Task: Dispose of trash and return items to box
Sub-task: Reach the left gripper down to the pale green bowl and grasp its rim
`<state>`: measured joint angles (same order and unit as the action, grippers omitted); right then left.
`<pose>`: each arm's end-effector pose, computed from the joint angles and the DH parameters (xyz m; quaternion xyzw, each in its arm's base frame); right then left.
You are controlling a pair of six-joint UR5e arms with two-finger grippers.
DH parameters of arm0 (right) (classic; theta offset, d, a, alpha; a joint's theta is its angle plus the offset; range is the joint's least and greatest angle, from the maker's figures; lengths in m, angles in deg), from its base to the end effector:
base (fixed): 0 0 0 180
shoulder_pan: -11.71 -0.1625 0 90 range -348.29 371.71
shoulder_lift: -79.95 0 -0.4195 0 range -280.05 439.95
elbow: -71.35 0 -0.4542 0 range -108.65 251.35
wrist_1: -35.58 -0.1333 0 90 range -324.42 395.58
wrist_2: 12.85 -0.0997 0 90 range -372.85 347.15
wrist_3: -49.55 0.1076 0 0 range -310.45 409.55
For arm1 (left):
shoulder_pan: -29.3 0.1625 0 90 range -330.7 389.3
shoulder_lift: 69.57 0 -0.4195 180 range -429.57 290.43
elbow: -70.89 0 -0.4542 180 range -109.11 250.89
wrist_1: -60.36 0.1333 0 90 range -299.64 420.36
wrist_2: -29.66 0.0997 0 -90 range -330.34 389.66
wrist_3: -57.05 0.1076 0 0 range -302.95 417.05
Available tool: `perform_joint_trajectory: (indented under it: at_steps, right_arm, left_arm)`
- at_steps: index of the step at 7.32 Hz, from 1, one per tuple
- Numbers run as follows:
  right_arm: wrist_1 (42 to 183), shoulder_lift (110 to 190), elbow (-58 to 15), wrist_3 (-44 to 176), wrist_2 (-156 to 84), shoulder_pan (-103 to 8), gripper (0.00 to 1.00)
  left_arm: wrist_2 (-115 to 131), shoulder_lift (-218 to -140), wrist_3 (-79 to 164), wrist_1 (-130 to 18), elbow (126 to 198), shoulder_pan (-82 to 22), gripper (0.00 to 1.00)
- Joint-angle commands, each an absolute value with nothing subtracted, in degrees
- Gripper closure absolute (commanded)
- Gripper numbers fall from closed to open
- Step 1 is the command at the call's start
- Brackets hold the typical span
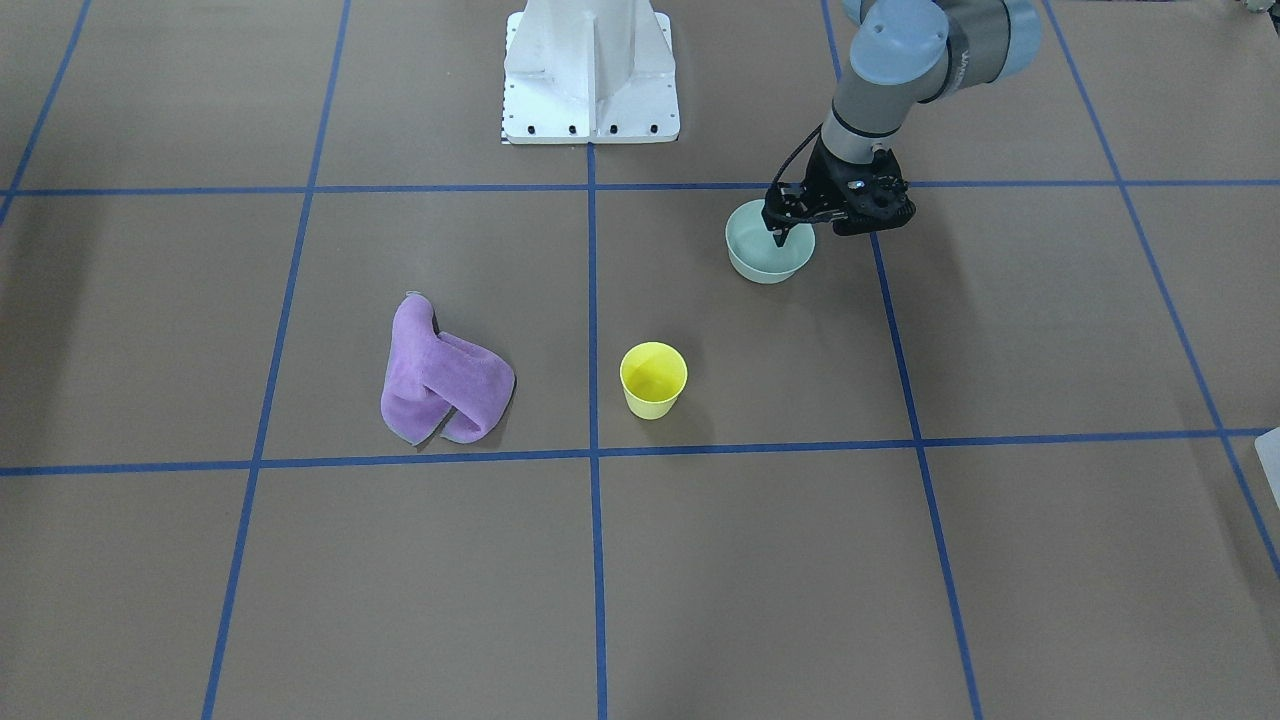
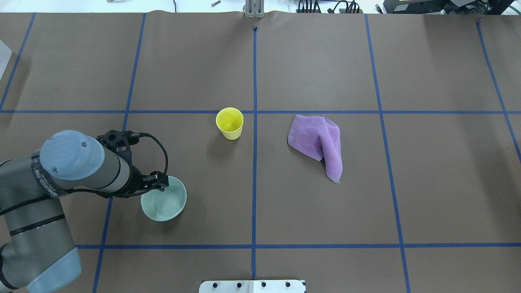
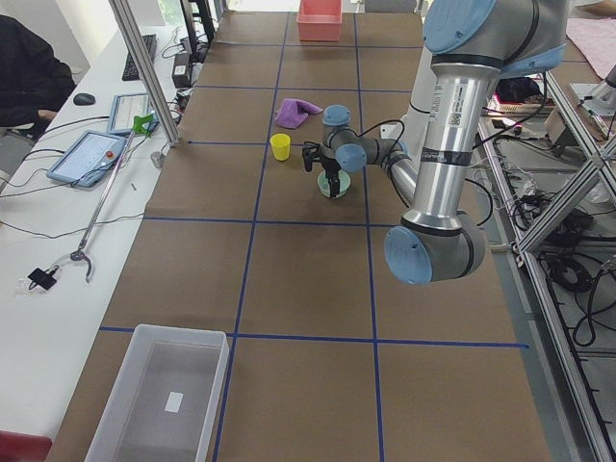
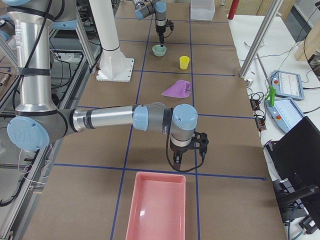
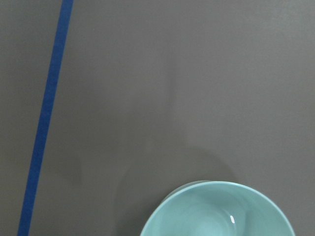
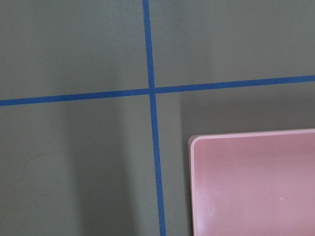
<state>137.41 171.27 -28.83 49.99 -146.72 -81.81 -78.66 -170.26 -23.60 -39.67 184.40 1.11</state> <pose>0.0914 -0.5300 0.5946 -0.0140 -0.3739 0.0417 0.9264 0.4785 -0.3693 0.3231 -0.0200 0.3994 -0.0906 0.9121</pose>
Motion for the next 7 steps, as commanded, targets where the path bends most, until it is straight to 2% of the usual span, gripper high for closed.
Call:
perform_joint_trajectory:
  at_steps: [1,4,6,7]
  right_arm:
    - [137.4,171.4,-28.8,50.0,-146.8,-81.8,0.00]
    - [137.4,171.4,-28.7,50.0,-146.7,-81.7,0.00]
    - [137.4,171.4,-28.7,50.0,-146.8,-81.7,0.00]
    - [137.4,171.4,-28.8,50.0,-146.7,-81.7,0.00]
  left_arm:
    - [-78.6,-169.9,-23.7,-41.2,183.1,2.0,0.45]
    - [-78.5,-170.1,-23.7,-41.3,182.3,3.5,0.47]
    - [-78.6,-168.8,-23.6,-43.2,182.9,3.5,1.00]
    - [-78.9,-168.7,-23.7,-43.2,184.3,3.5,1.00]
